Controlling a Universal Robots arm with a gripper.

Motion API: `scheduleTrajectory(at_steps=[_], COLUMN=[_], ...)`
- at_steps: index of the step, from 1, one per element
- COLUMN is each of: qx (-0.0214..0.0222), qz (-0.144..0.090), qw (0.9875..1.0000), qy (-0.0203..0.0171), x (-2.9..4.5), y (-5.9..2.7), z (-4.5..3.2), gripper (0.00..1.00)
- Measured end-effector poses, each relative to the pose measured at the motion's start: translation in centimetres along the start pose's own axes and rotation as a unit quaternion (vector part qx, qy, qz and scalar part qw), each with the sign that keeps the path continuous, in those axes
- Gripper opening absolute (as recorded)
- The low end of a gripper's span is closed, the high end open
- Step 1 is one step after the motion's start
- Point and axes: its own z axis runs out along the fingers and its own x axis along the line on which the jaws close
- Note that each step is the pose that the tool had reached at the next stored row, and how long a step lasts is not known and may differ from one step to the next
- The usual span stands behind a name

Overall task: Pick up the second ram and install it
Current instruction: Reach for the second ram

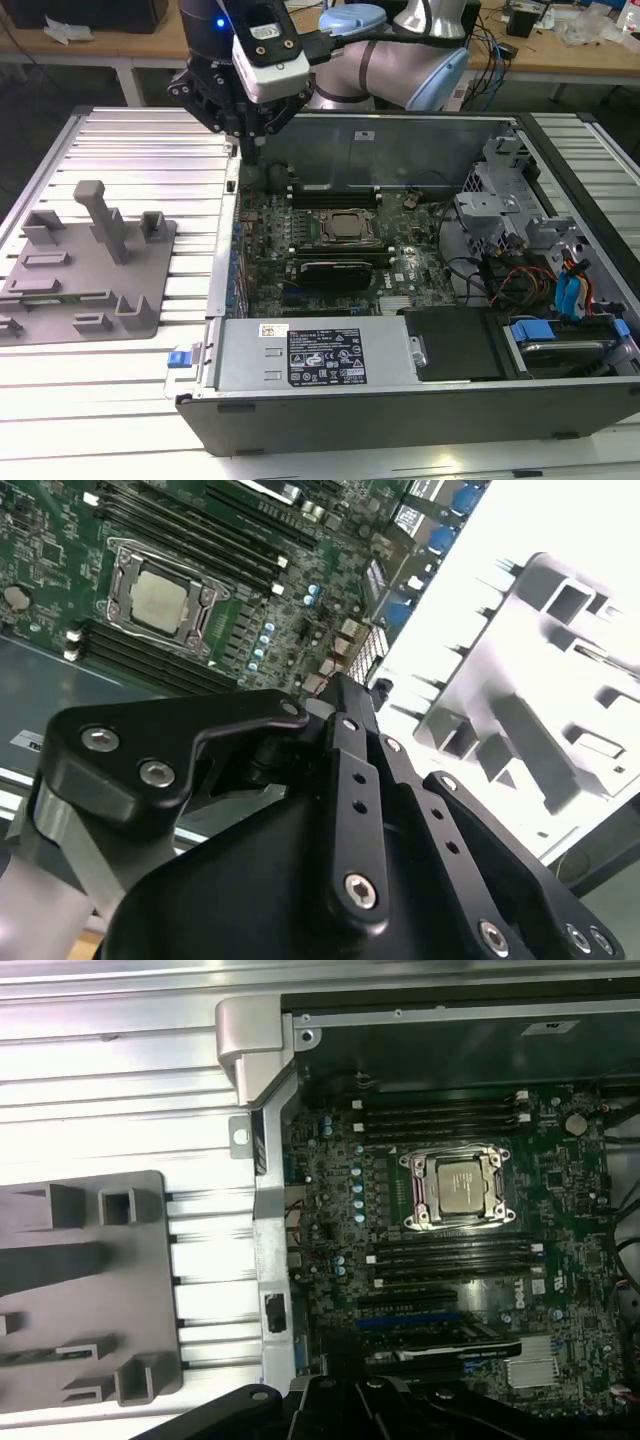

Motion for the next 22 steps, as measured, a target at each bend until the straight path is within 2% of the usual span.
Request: scheduleTrajectory(at_steps=[7, 10, 18, 19, 22], qx=[0.0004, 0.0003, 0.0003, 0.0003, 0.0003], qz=[0.000, 0.000, 0.000, 0.000, 0.000], qw=[1.0000, 1.0000, 1.0000, 1.0000, 1.0000], qy=[-0.0005, -0.0009, -0.0015, -0.0018, -0.0019], x=[2.84, 4.40, 6.67, 7.46, 8.74], y=[-0.21, -0.32, -0.50, -0.55, -0.65], z=[-0.07, -0.11, -0.18, -0.20, -0.23], gripper=[0.08, 0.08, 0.08, 0.08, 0.08])
